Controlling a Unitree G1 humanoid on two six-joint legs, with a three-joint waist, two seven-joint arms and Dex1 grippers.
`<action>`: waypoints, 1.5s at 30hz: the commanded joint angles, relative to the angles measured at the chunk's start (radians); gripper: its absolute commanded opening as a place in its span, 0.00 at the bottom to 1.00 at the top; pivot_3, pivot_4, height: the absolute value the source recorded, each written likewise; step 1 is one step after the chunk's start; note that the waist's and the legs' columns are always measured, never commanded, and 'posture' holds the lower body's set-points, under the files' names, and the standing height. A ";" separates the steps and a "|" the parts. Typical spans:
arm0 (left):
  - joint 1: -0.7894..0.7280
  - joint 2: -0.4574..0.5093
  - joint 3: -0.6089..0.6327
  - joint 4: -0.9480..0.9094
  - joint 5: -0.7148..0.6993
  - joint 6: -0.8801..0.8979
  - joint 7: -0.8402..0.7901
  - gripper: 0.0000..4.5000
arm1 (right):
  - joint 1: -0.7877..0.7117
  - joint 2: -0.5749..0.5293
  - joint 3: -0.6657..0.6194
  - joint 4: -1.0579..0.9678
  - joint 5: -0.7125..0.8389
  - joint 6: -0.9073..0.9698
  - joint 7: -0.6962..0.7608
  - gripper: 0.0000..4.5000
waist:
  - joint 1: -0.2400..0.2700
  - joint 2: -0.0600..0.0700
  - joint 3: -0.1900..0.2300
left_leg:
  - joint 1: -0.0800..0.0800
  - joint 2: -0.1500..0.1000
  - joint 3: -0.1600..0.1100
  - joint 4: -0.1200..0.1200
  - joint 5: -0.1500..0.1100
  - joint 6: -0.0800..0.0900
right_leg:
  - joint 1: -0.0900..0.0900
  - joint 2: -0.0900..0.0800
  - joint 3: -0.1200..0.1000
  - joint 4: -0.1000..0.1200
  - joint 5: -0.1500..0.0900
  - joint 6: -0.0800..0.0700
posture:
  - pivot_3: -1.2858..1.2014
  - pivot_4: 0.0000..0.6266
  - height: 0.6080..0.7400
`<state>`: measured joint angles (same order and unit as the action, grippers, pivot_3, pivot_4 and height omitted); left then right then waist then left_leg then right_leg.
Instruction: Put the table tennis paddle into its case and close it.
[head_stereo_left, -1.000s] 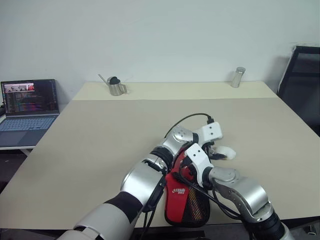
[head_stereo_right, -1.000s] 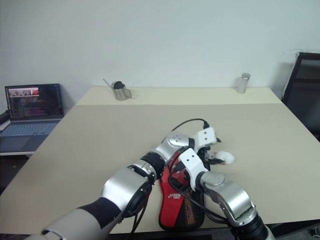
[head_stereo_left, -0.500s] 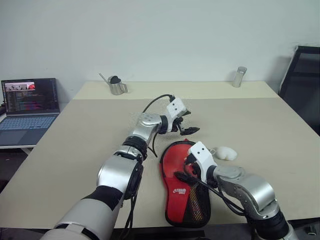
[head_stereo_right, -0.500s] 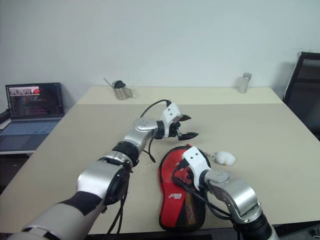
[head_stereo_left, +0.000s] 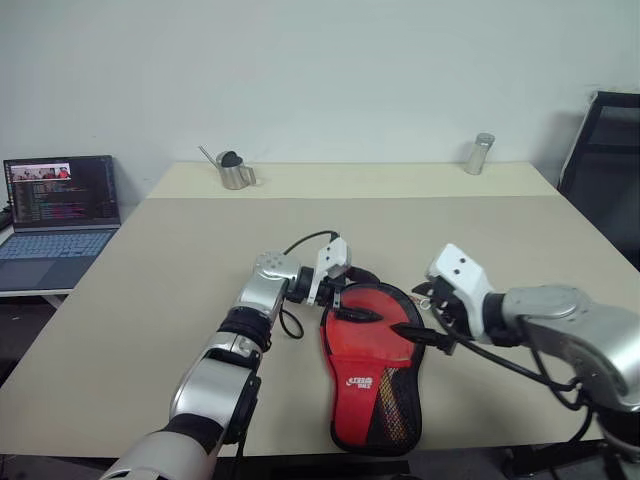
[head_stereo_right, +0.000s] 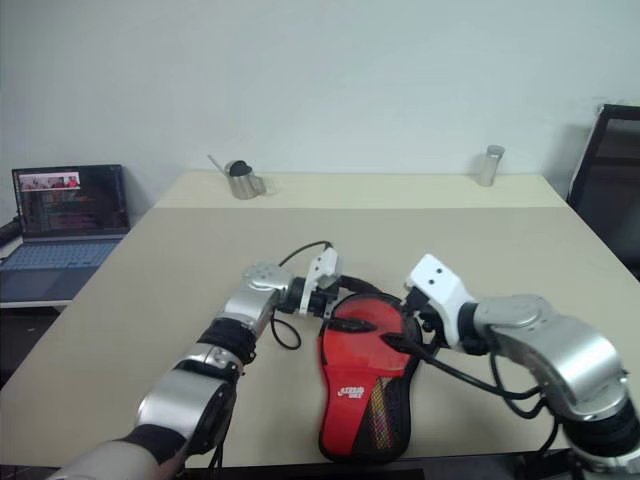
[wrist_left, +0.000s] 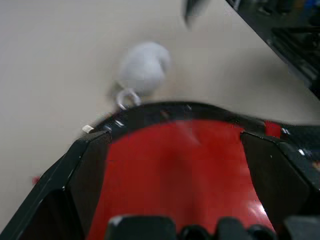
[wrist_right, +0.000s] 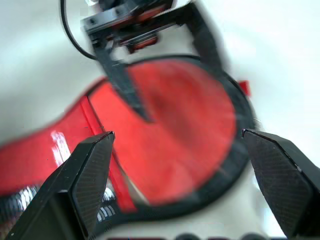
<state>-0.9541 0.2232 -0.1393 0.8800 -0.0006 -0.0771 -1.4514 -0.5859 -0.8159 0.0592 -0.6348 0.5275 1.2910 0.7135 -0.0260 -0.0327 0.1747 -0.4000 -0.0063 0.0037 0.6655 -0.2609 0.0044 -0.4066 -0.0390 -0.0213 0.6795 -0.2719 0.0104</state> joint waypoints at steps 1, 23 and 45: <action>0.003 0.008 -0.037 -0.065 0.002 -0.014 -0.008 1.00 | -0.020 -0.115 0.009 0.076 -0.041 -0.157 0.100 1.00 | 0.000 0.000 0.000 | 0.000 0.000 0.000 0.000 0.000 0.000 | 0.000 0.000 0.000 0.000 0.000 0.000 | 0.52 0.24 1.00; 0.029 -0.001 -0.114 -0.057 0.031 -0.032 0.083 1.00 | -0.141 -0.047 0.348 0.828 -0.552 -0.843 0.309 1.00 | 0.000 0.000 0.000 | 0.001 0.001 0.002 0.000 0.000 0.000 | 0.000 0.000 0.002 0.000 0.000 0.000 | 0.52 0.24 1.00; -0.009 -0.058 -0.229 0.129 0.119 -0.133 0.032 1.00 | 0.012 -0.116 0.266 0.578 -0.603 -0.783 0.390 0.05 | 0.018 0.000 0.000 | 0.001 0.000 0.002 0.001 0.000 0.000 | 0.000 0.000 0.001 0.000 0.000 0.000 | 0.52 0.24 1.00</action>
<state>-0.9767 0.1672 -0.3217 0.9692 0.0655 -0.1901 -1.4080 -0.5855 -0.9047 0.3677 0.0013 -0.0852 0.4895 1.0874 -0.0083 -0.0322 0.1747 -0.3988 -0.0062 0.0057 0.6664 -0.2608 0.0043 -0.4061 -0.0394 -0.0200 0.6799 -0.2719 0.0103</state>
